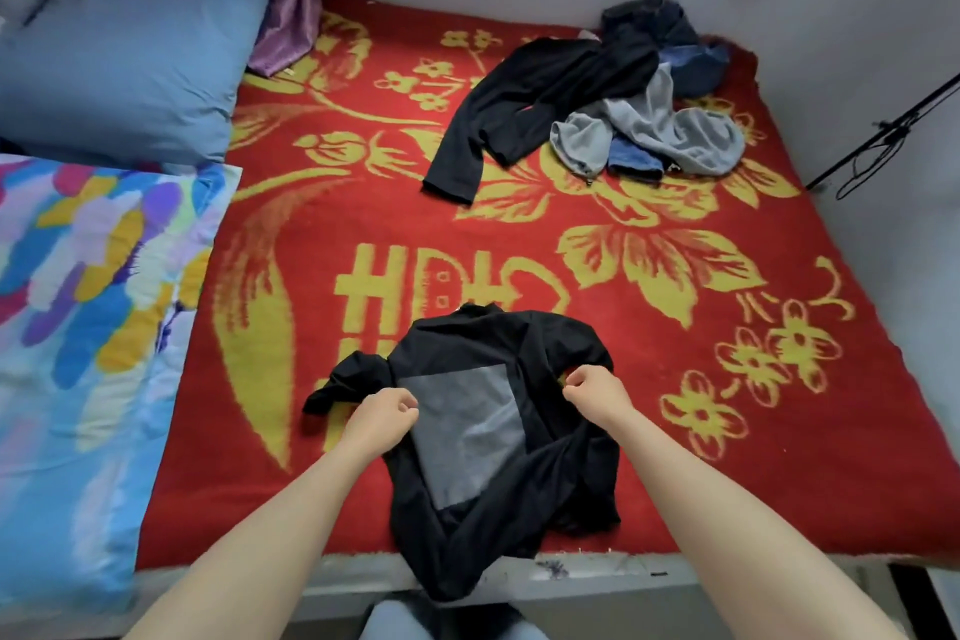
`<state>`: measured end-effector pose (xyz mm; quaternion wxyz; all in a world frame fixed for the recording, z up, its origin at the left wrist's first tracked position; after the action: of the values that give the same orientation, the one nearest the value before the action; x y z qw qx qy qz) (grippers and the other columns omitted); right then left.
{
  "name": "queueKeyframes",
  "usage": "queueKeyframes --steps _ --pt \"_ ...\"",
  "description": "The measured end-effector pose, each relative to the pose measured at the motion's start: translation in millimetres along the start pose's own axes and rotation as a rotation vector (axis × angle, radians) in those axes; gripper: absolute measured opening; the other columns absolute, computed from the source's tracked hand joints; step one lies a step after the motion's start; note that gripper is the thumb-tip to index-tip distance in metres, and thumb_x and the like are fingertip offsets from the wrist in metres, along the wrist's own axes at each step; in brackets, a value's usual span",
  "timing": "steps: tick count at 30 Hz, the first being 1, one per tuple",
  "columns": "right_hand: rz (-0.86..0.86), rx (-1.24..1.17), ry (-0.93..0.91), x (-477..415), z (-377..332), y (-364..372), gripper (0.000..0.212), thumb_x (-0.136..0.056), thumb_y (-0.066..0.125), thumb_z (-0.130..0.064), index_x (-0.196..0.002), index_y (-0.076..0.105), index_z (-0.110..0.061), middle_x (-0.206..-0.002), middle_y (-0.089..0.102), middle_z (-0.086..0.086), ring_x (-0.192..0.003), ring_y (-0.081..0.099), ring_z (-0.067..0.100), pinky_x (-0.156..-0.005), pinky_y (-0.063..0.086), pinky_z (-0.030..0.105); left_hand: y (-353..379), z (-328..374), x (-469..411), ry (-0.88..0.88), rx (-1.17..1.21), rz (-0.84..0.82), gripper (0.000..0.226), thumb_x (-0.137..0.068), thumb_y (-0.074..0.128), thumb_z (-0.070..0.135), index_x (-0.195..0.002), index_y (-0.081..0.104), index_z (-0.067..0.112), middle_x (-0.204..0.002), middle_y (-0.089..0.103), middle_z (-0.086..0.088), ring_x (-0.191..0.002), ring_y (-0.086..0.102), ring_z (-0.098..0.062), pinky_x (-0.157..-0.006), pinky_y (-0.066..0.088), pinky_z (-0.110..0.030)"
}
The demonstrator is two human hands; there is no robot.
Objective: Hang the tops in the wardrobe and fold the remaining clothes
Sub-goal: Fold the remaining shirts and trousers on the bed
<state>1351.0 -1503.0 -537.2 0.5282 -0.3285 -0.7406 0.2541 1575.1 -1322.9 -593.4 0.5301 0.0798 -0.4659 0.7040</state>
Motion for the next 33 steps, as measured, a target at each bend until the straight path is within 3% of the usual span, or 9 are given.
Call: queueKeyframes --steps 6,10,14,19,23,26,28,30,33 --pt "-0.012 0.149 -0.031 -35 -16 28 0.03 -0.089 0.047 -0.017 -0.114 0.061 -0.006 -0.119 0.061 0.008 -0.114 0.049 0.027 -0.088 0.045 0.034 -11 -20 -45 -0.002 -0.129 0.073 0.031 -0.095 0.044 0.024 -0.122 0.057 0.019 -0.114 0.063 -0.004 -0.094 0.053 -0.021 -0.069 0.046 -0.031" --pt "-0.044 0.251 -0.083 -73 -24 51 0.037 -0.094 0.043 -0.023 -0.128 0.052 -0.016 -0.132 0.049 0.007 -0.124 0.04 0.025 -0.094 0.04 0.034 -4 -34 -78 -0.014 -0.303 0.119 0.041 -0.094 0.043 0.025 -0.135 0.046 0.021 -0.137 0.048 0.0 -0.128 0.037 -0.022 -0.093 0.04 -0.035" --pt "0.025 0.357 -0.138 -123 -31 64 0.036 -0.097 0.038 -0.029 -0.13 0.049 -0.017 -0.133 0.047 0.004 -0.125 0.039 0.022 -0.096 0.037 0.035 4 -40 -120 -0.019 -0.345 0.15 0.049 -0.096 0.042 0.029 -0.143 0.034 0.02 -0.146 0.037 0.001 -0.136 0.028 -0.02 -0.103 0.035 -0.036" --pt "0.11 0.534 -0.346 -177 -56 78 0.048 -0.099 0.037 -0.03 -0.145 0.028 -0.018 -0.153 0.025 0.007 -0.141 0.02 0.021 -0.107 0.028 0.035 18 -32 -171 -0.012 -0.196 0.197 0.052 -0.095 0.047 0.03 -0.144 0.033 0.021 -0.142 0.045 0.001 -0.131 0.04 -0.018 -0.107 0.029 -0.034" --pt "0.044 0.679 -0.537 -212 -69 93 0.064 -0.098 0.039 -0.032 -0.151 0.002 -0.026 -0.159 -0.004 0.005 -0.146 0.0 0.021 -0.116 0.009 0.042 42 -30 -192 -0.07 0.258 0.185 0.055 -0.092 0.054 0.023 -0.143 0.034 0.019 -0.142 0.044 0.0 -0.129 0.043 -0.02 -0.103 0.036 -0.032" --pt "-0.112 0.792 -0.5 -225 -51 100 0.05 -0.1 0.024 -0.047 -0.144 0.033 -0.025 -0.151 0.031 0.002 -0.141 0.024 0.02 -0.115 0.005 0.045 72 -5 -171 0.175 -0.079 0.177 0.045 -0.094 0.049 0.026 -0.138 0.044 0.019 -0.132 0.052 0.006 -0.123 0.048 -0.018 -0.101 0.033 -0.029" --pt "-0.065 0.835 -0.438 -221 -38 94 0.075 -0.095 -0.001 -0.058 -0.103 0.064 -0.019 -0.109 0.061 0.0 -0.11 0.054 0.019 -0.111 0.017 0.039 100 12 -143 0.43 -0.34 0.153 0.036 -0.084 0.047 0.029 -0.112 0.066 0.018 -0.102 0.065 0.005 -0.099 0.058 -0.02 -0.087 0.035 -0.028" --pt "0.028 0.832 -0.384 -219 -33 86 0.072 -0.096 -0.001 -0.054 -0.071 0.053 -0.014 -0.082 0.062 -0.001 -0.081 0.059 0.02 -0.101 0.027 0.033 125 10 -124 0.576 -0.48 0.173 0.03 -0.072 0.046 0.034 -0.084 0.071 0.022 -0.082 0.066 0.005 -0.087 0.058 -0.02 -0.081 0.035 -0.029" --pt "0.059 0.774 -0.296 -222 -26 82 0.037 -0.1 0.031 -0.042 -0.113 0.049 -0.012 -0.117 0.06 0.006 -0.098 0.062 0.026 -0.086 0.036 0.034 128 9 -119 0.581 -0.391 0.193 0.023 -0.07 0.047 0.029 -0.085 0.064 0.023 -0.084 0.063 0.003 -0.085 0.055 -0.018 -0.077 0.038 -0.027"
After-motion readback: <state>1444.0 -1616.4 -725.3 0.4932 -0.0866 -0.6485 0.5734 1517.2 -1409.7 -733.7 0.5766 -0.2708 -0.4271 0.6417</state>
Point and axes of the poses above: each hand's wrist, its own x-axis away from the middle knuckle, its own y-axis out of the palm, z = x × y, the point moved 7 cm from there along -x, towards the middle knuckle
